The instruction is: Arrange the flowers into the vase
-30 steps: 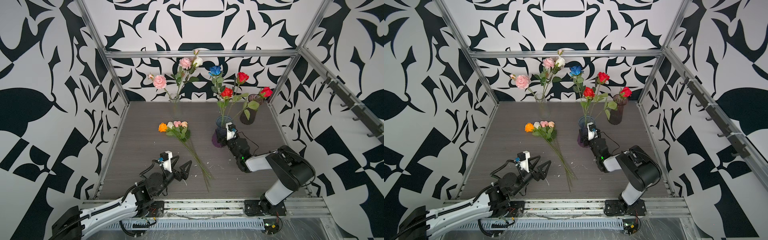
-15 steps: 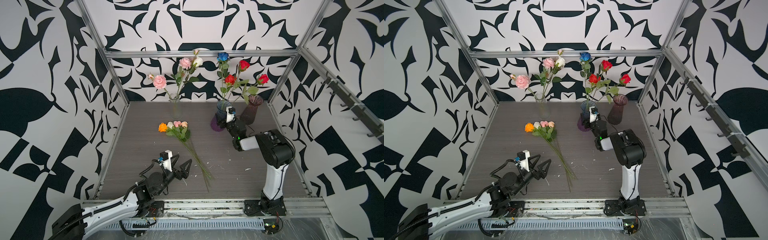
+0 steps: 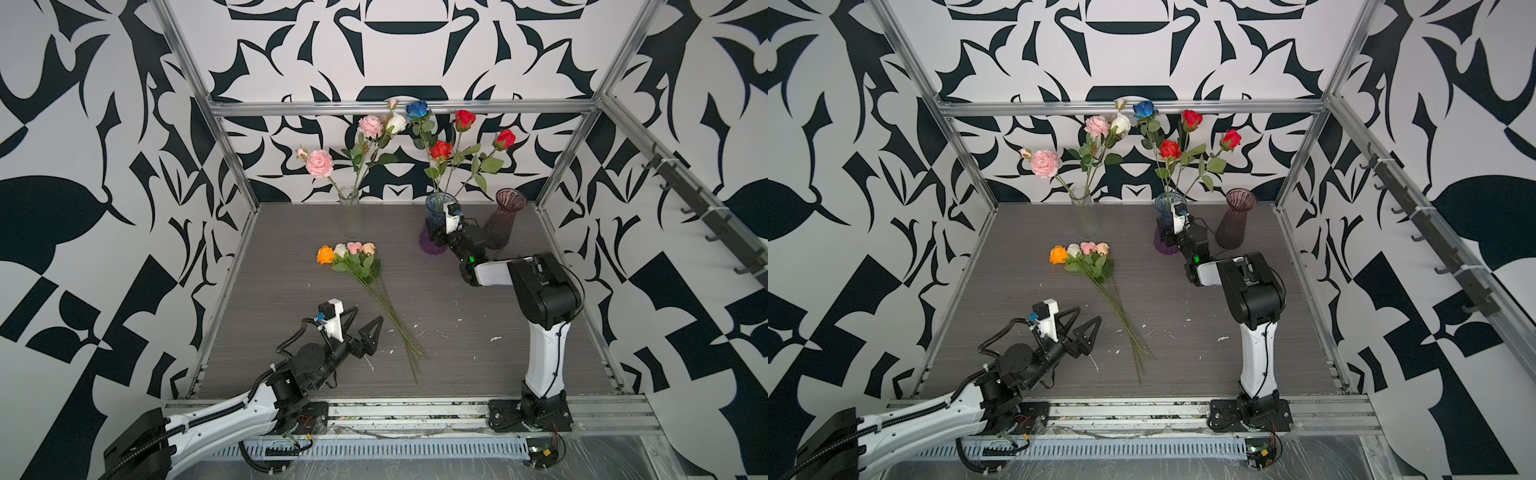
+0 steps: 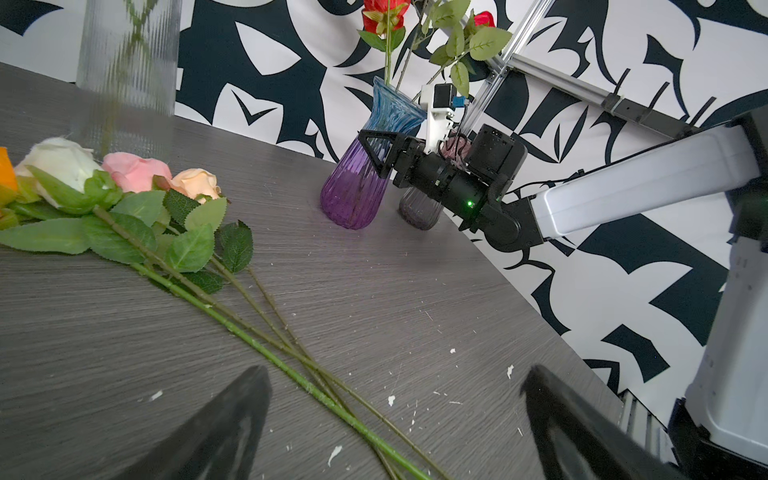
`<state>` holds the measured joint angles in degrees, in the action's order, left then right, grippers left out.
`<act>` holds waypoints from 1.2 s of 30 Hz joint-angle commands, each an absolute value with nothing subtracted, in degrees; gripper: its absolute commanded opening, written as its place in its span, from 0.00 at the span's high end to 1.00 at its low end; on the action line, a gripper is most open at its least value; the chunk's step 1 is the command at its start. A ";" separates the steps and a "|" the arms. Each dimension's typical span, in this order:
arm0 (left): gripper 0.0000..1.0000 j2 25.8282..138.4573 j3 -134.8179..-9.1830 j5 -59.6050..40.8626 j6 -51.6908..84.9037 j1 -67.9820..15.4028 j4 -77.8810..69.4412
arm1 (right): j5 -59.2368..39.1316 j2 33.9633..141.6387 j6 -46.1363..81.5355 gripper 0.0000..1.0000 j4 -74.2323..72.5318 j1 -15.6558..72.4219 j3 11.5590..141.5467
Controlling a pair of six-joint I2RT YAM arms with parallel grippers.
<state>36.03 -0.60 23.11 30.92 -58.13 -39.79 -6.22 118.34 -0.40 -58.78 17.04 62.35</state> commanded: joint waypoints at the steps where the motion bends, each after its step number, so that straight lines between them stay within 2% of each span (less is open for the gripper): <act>1: 0.01 36.12 1.48 22.84 30.44 -57.81 -42.19 | -4.32 119.00 -3.52 0.22 -52.63 16.35 63.99; 22: 0.01 38.67 1.05 21.89 30.42 -57.22 -43.88 | -4.21 119.18 -6.06 0.20 -50.63 12.22 65.28; 24: 0.00 38.93 0.97 21.80 30.46 -57.22 -44.00 | -4.47 119.09 -6.08 0.18 -50.32 11.97 65.39; 29: 0.01 39.29 0.88 21.62 30.42 -57.13 -44.08 | -5.28 118.74 -6.24 0.01 -49.66 11.87 65.83; 36: 0.01 39.39 0.79 21.40 30.47 -57.04 -44.05 | -6.06 118.21 -7.01 0.01 -48.19 11.84 67.03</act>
